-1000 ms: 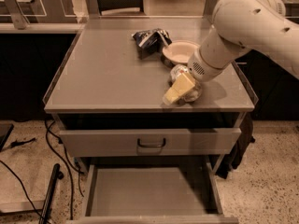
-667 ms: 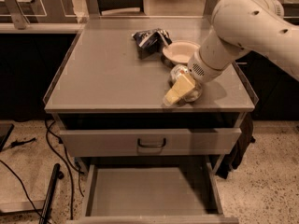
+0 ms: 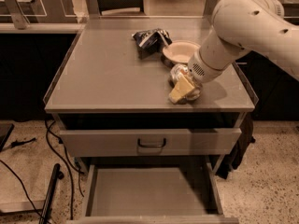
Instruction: Place 7up can into middle drawer
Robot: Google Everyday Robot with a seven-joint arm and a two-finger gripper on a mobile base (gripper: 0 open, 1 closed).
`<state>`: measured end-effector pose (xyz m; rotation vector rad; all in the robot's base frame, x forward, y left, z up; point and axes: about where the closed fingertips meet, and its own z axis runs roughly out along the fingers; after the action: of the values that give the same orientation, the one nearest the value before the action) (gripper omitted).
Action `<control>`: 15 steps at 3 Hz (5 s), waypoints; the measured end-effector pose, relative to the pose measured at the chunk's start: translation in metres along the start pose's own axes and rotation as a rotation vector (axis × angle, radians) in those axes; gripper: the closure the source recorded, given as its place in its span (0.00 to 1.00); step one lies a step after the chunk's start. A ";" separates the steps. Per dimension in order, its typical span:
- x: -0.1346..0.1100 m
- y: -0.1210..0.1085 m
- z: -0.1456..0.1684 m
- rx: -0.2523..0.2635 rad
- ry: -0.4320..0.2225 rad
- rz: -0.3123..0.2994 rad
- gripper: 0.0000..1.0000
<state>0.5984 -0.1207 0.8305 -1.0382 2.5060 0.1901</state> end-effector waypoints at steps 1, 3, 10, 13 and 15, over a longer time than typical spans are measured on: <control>0.000 0.000 0.000 0.000 0.000 0.000 0.61; -0.001 0.001 -0.002 -0.001 -0.001 -0.009 1.00; 0.085 0.066 -0.117 -0.262 -0.133 -0.574 1.00; 0.138 0.092 -0.090 -0.270 -0.095 -0.600 1.00; 0.185 0.115 -0.021 -0.318 -0.127 -0.639 1.00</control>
Offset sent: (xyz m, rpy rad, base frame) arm 0.0000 0.0000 0.0000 0.0000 0.0000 0.0000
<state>0.3939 -0.1640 0.7664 -1.8276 1.9464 0.4488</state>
